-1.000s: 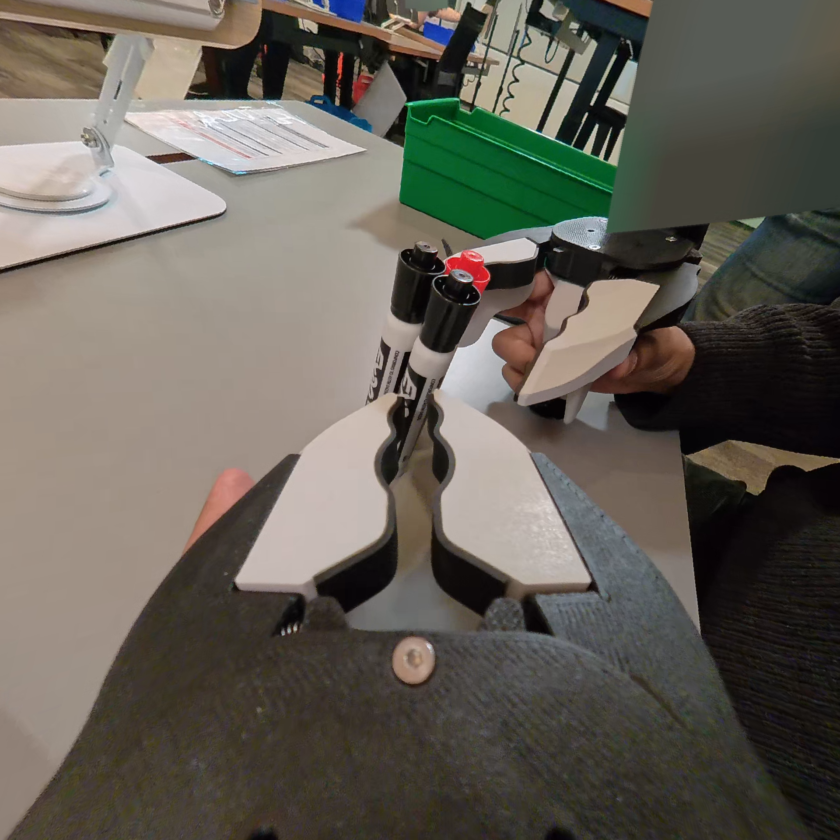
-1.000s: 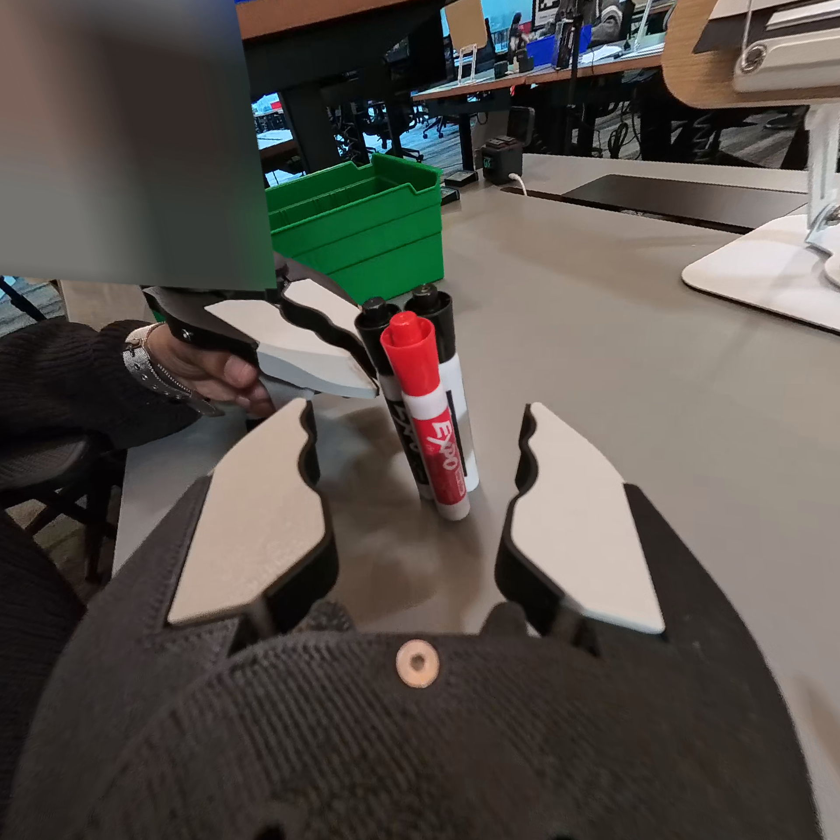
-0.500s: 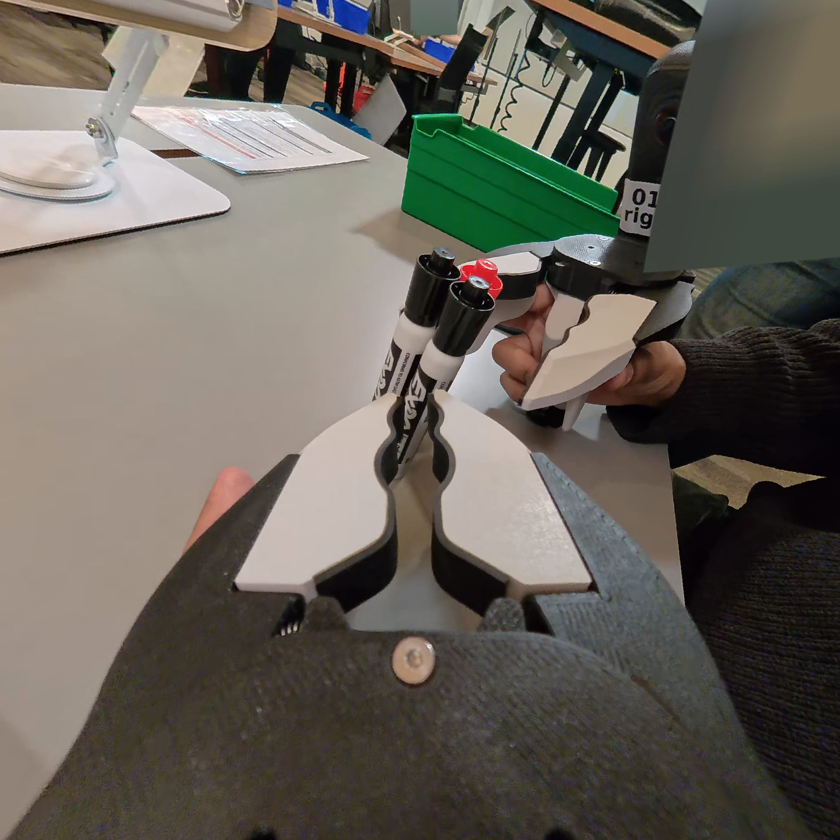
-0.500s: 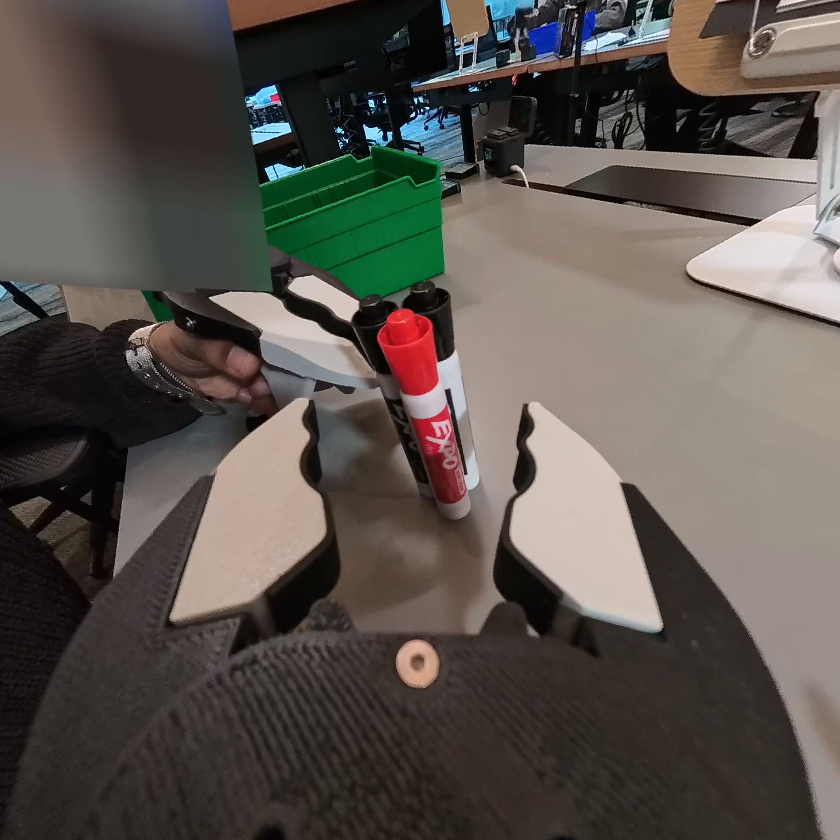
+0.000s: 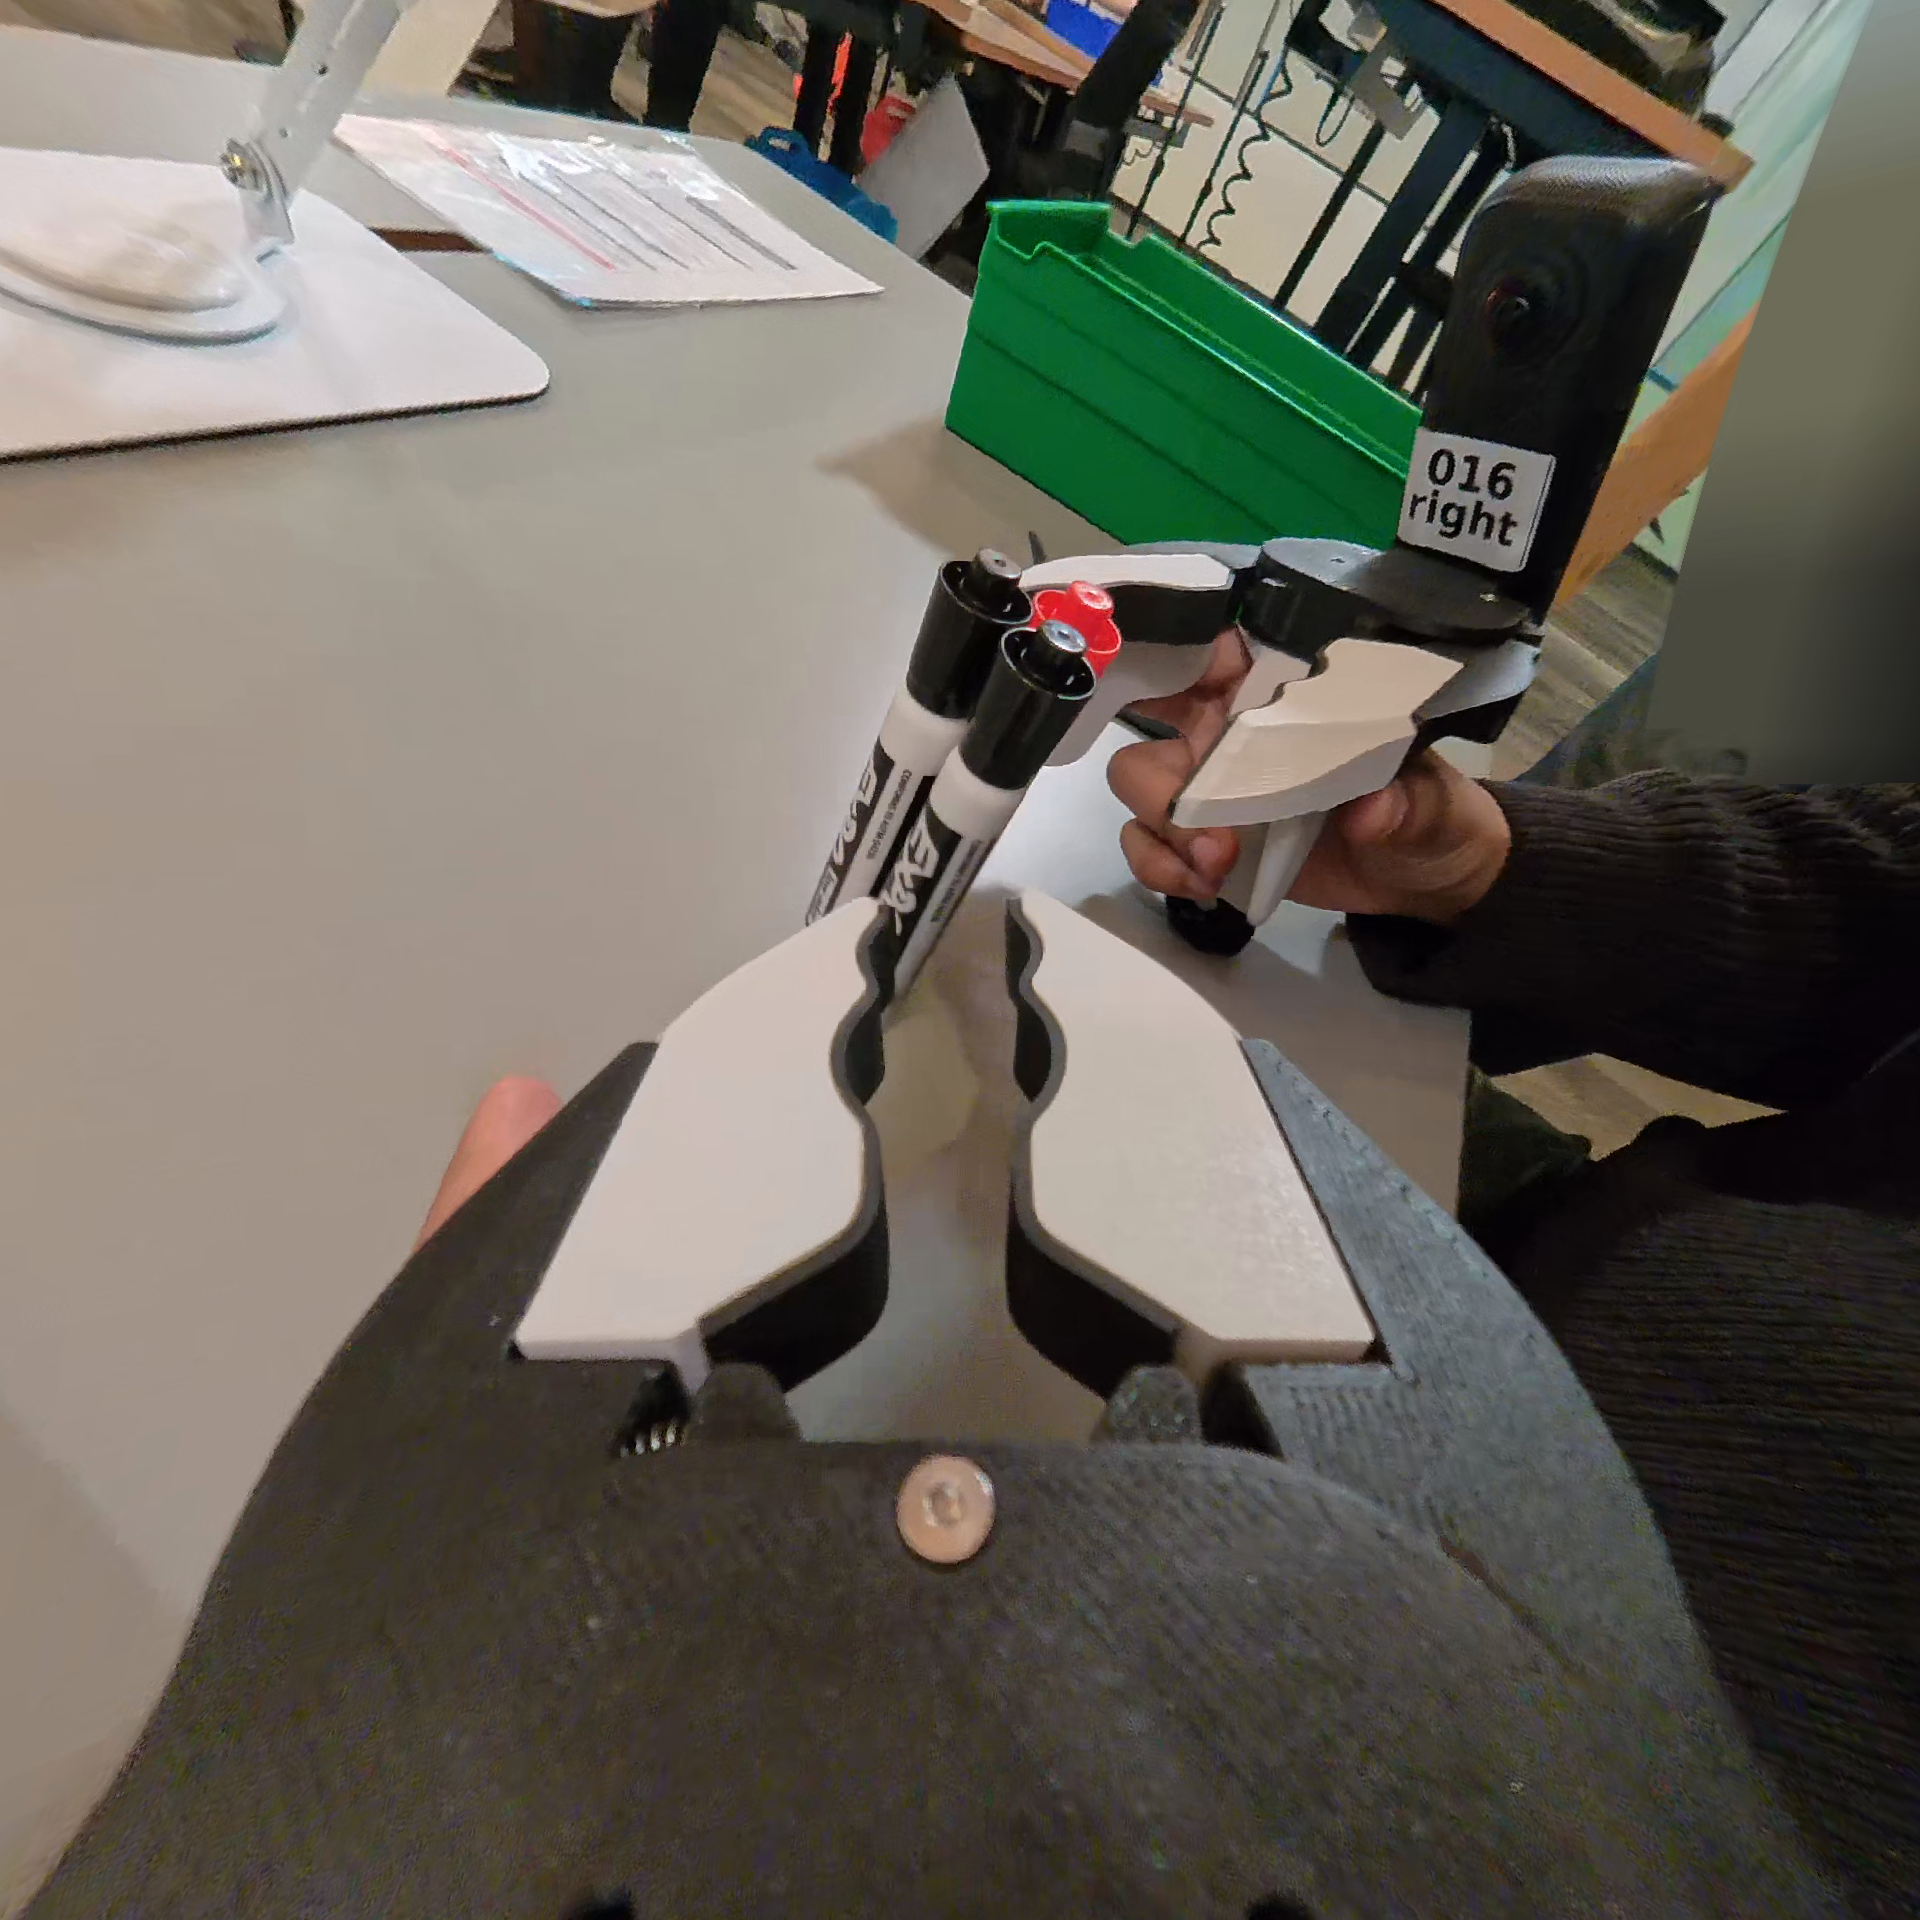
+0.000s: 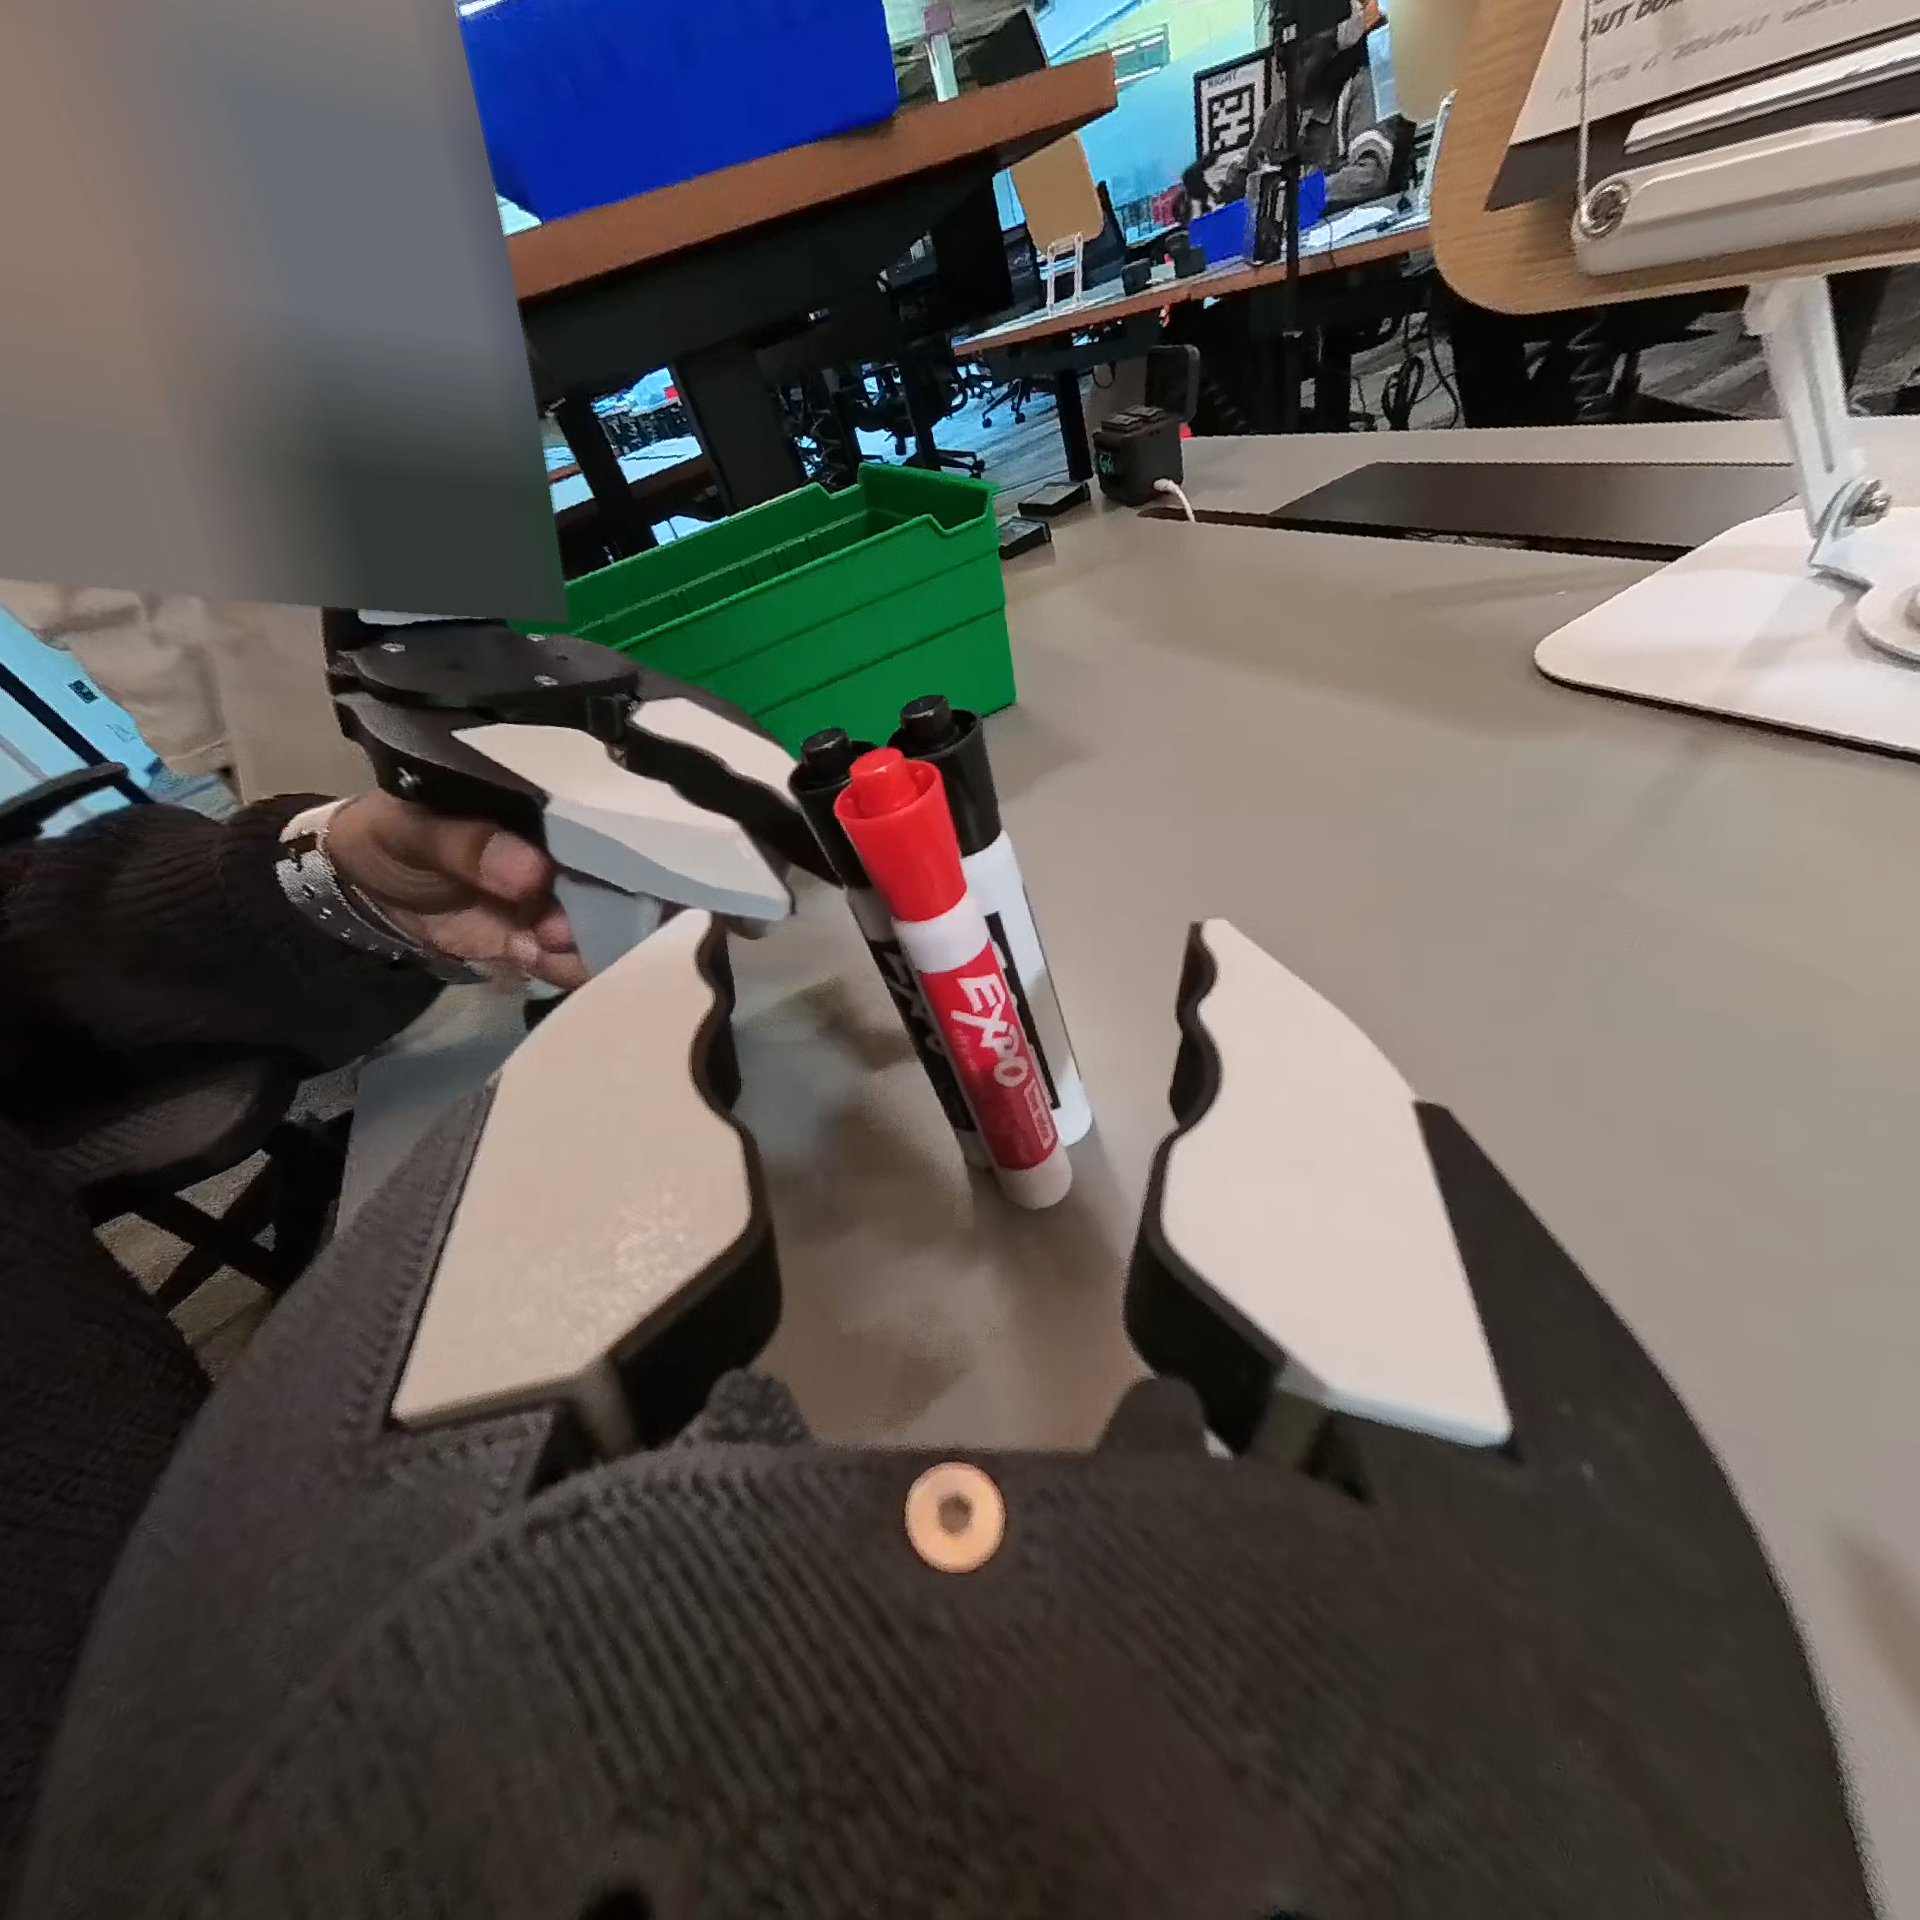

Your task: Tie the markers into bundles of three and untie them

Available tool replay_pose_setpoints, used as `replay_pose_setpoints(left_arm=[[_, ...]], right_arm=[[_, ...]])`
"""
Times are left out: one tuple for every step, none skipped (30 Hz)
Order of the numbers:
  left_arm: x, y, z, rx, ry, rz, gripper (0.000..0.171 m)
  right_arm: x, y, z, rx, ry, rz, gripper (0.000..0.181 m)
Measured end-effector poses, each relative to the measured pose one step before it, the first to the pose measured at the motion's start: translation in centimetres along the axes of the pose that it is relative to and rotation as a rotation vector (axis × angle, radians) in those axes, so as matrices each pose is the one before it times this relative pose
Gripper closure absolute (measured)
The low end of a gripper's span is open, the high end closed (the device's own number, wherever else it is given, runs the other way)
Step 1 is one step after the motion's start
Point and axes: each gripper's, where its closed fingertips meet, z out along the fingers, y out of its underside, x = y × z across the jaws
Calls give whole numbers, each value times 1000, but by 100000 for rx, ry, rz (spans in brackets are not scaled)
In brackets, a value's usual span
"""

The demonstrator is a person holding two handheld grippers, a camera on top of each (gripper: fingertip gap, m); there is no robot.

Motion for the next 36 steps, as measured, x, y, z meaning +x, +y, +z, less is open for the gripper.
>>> replay_pose_setpoints(left_arm=[[93, 86, -295, -710, -1283, -1777, 150], [91, 121, -304, -552, -1330, -1578, 149], [207, 123, -295, -9, -642, -1323, 148], [283, 101, -264, 475, -24, -892, 148], [224, 151, -203, 438, -199, -417, 148], [134, 217, -121, 197, -385, 228, 148], [29, 275, -48, -325, -484, 817, 148], [-64, 296, -11, -1103, -801, 1000, 148], [-102, 194, 14, -1119, -834, 843, 148], [-45, -2, 13, -182, -336, 655, 148], [21, -129, 30, 758, 212, 310, 148], [61, -138, 64, 838, 702, -67, 148], [81, -41, 83, 338, 955, -385, 148], [74, 24, 93, 43, 977, -496, 148], [69, 65, 66, -67, 856, -412, 148], [65, 64, 31, -24, 722, -179, 148], [86, 25, -5, 224, 727, 88, 148], [92, -43, -46, 546, 724, 250, 148], [99, -108, -75, 874, 725, 340, 148], [95, -172, -87, 1163, 707, 334, 148], [60, -174, -100, 1188, 566, 166, 149], [1, -140, -102, 986, 217, 119, 149], [-55, -112, -84, 863, -134, 228, 149], [-42, -86, -57, 736, -46, 148, 149], [28, -90, -52, 617, 410, -116, 150], [89, -97, -29, 546, 705, -310, 150], [77, -91, -40, 524, 662, -193, 150], [52, -80, -17, 463, 423, 57, 150], [40, -65, -33, 311, 192, 328, 150], [25, -76, -22, 320, 103, 530, 150], [50, -75, -30, 370, 56, 576, 150], [65, -71, -18, 287, 207, 584, 150], [83, -23, -6, 145, 285, 543, 150], [89, -12, -4, 33, 356, 561, 150], [94, -11, 0, 45, 370, 640, 150], [112, -24, -11, 141, 432, 731, 150]], right_arm=[[38, 6, 71, -362, -267, -101, 98], [37, 17, 136, -513, -368, -308, 98], [69, 52, 206, -1015, -404, -567, 97], [51, 103, 272, -1614, -394, -905, 96], [28, 155, 312, -2000, -493, -1186, 96], [-24, 160, 341, -2145, -650, -1372, 96], [-61, 195, 349, -2266, -594, -1414, 96], [-91, 211, 334, -2287, -431, -1451, 96], [-80, 169, 297, -1969, -134, -1558, 96], [-75, 97, 227, -1275, 159, -1706, 95], [-34, 11, 178, -580, 378, -1601, 96], [24, -38, 147, -211, 510, -1146, 96], [51, -45, 129, 33, 321, -547, 96], [50, -49, 125, 56, -28, 37, 96], [27, -28, 133, -111, -289, 318, 96], [17, -18, 118, -140, -273, 251, 96], [-22, -16, 134, -94, -188, -41, 97], [-68, -31, 137, -41, -136, -390, 97], [-92, -27, 149, -146, -67, -569, 97], [-105, -5, 173, -317, -157, -603, 97], [-109, 15, 194, -401, -297, -456, 97], [-93, 16, 191, -495, -486, -217, 97], [-68, 35, 175, -620, -630, 87, 97], [-41, 61, 160, -713, -677, 357, 97], [-21, 66, 124, -716, -652, 524, 97], [2, 70, 114, -688, -626, 656, 96], [21, 64, 111, -659, -477, 789, 96], [20, 64, 114, -670, -466, 713, 96], [-13, 52, 106, -580, -527, 489, 96], [-36, 27, 111, -385, -447, 271, 96], [-54, -8, 94, -184, -272, -38, 96], [-88, -17, 91, -74, -270, -442, 96], [-110, -9, 89, -122, -111, -785, 96], [-89, -13, 90, -150, 169, -1015, 96], [-107, -13, 79, -57, 287, -1179, 97], [-88, -36, 70, 51, 372, -1254, 97]])
